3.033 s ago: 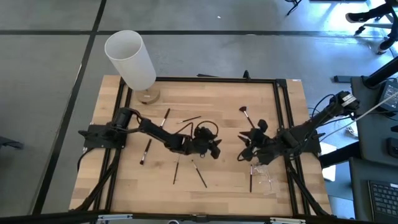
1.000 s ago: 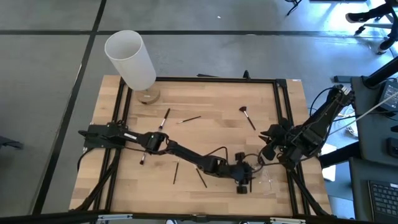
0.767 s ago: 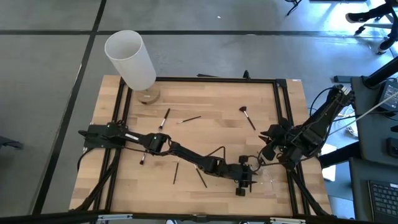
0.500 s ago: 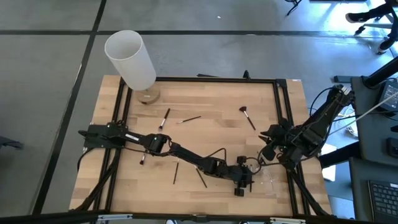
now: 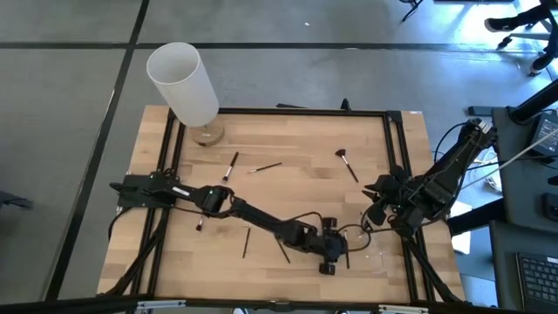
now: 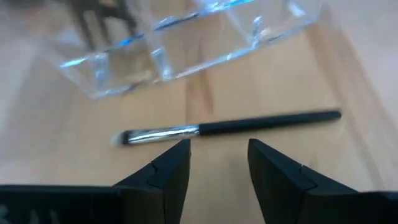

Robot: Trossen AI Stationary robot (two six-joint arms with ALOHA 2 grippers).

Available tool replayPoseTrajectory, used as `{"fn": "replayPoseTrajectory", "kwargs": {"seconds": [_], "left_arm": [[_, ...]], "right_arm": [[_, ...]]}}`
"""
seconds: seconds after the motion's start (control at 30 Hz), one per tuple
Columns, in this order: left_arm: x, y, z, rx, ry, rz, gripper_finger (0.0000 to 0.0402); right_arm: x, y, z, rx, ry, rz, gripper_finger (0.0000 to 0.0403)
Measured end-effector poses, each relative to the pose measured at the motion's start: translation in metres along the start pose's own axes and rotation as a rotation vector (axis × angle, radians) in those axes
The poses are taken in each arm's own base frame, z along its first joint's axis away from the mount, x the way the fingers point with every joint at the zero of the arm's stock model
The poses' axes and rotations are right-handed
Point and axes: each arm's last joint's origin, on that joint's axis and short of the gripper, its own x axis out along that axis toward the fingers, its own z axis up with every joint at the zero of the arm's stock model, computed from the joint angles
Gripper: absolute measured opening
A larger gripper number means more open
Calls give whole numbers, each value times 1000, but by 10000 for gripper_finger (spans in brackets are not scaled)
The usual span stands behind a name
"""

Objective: Put items in baskets/containers
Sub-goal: Put the black angled eyeshadow brush into the transparent organizer

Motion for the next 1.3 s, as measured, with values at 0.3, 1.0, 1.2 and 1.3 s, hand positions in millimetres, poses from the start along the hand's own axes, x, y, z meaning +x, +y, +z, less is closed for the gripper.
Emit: {"fn": "replayPoseTrajectory", "kwargs": {"seconds": [0.3,1.0,1.2,1.3], "left_arm": [[-35,10,38,-446,-146,176,157],[-19,20,2,-935,238,-2,125],[-18,37,-2,-928,399,-100,125],[-20,46,-2,-883,475,-203,124]], "right_arm": [[0,1,0,6,4,6,80],[0,4,0,31,17,34,80],[0,4,0,32,25,39,80],[0,4,0,23,30,41,80]]}}
